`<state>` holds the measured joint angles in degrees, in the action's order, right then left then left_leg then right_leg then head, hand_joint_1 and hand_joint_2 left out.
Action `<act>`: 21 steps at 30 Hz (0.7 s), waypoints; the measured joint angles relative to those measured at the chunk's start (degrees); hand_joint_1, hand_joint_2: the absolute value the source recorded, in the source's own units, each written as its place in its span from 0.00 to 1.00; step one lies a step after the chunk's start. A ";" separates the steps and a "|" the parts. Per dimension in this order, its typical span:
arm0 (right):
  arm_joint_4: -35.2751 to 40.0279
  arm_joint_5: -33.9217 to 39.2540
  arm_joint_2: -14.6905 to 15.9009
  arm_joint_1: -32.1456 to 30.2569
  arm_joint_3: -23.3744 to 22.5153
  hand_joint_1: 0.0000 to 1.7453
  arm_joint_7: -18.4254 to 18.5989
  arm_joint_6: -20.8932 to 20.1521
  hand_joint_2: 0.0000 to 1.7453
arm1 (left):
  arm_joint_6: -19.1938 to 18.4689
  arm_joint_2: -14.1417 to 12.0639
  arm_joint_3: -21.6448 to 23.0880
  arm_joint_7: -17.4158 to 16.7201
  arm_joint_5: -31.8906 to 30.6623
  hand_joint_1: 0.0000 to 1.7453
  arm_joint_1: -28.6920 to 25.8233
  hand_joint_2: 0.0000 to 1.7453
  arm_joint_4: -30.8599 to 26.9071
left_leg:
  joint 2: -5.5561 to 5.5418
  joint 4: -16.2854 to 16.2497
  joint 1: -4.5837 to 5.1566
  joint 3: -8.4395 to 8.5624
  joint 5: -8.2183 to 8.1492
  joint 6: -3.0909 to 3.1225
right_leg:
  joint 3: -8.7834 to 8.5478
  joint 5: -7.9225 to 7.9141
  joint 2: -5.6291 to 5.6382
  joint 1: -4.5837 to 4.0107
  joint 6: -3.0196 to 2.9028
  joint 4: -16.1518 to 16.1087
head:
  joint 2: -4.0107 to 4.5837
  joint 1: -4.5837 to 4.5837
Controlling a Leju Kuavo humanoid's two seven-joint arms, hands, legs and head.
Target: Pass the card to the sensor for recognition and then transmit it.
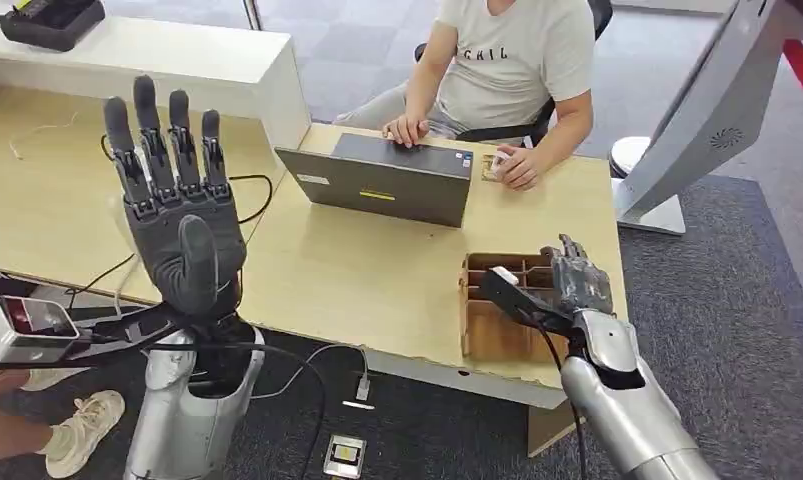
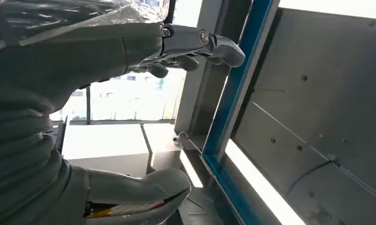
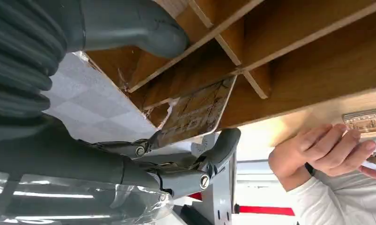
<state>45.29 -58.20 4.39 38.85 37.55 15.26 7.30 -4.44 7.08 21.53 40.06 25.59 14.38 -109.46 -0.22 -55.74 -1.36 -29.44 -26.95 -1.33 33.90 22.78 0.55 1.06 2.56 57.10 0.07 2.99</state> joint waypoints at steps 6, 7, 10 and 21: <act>-2.69 -0.04 -1.03 1.19 0.15 1.00 -0.61 0.33 1.00 | -0.02 0.28 -0.39 0.00 -0.46 0.00 0.06 1.00 0.02 | 0.02 0.00 0.00 0.07 0.01 0.00 | -0.04 -0.01 0.01 0.00 -0.01 0.00 | 0.00 0.02; -3.10 -0.04 -1.14 1.37 0.15 1.00 -0.77 0.42 1.00 | -0.02 0.33 -0.50 0.00 -0.59 0.00 0.07 1.00 0.02 | 0.02 0.00 0.00 0.07 0.01 0.00 | -0.05 -0.03 0.01 0.00 -0.03 0.00 | 0.00 0.00; -4.40 -0.04 -1.60 1.91 0.20 1.00 -1.12 0.81 1.00 | -0.02 0.55 -0.79 0.00 -0.76 0.00 0.10 1.00 0.02 | 0.03 0.00 0.00 0.09 0.02 -0.01 | -0.06 -0.03 0.01 0.00 -0.03 0.00 | 0.00 0.00; -7.26 -0.02 -2.78 3.45 0.37 1.00 -1.68 1.18 1.00 | 1.20 0.87 -1.46 0.00 -1.44 0.00 0.45 1.00 0.00 | 0.05 0.00 0.00 0.14 0.04 -0.02 | -0.10 -0.06 0.03 0.00 -0.02 0.00 | 0.00 0.02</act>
<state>38.03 -58.23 1.62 42.30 37.92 13.57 8.48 -3.23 7.96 20.06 40.06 24.15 14.83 -109.46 -0.18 -55.74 -1.36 -29.29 -26.91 -1.35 33.80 22.72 0.58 1.05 2.54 57.10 0.07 3.02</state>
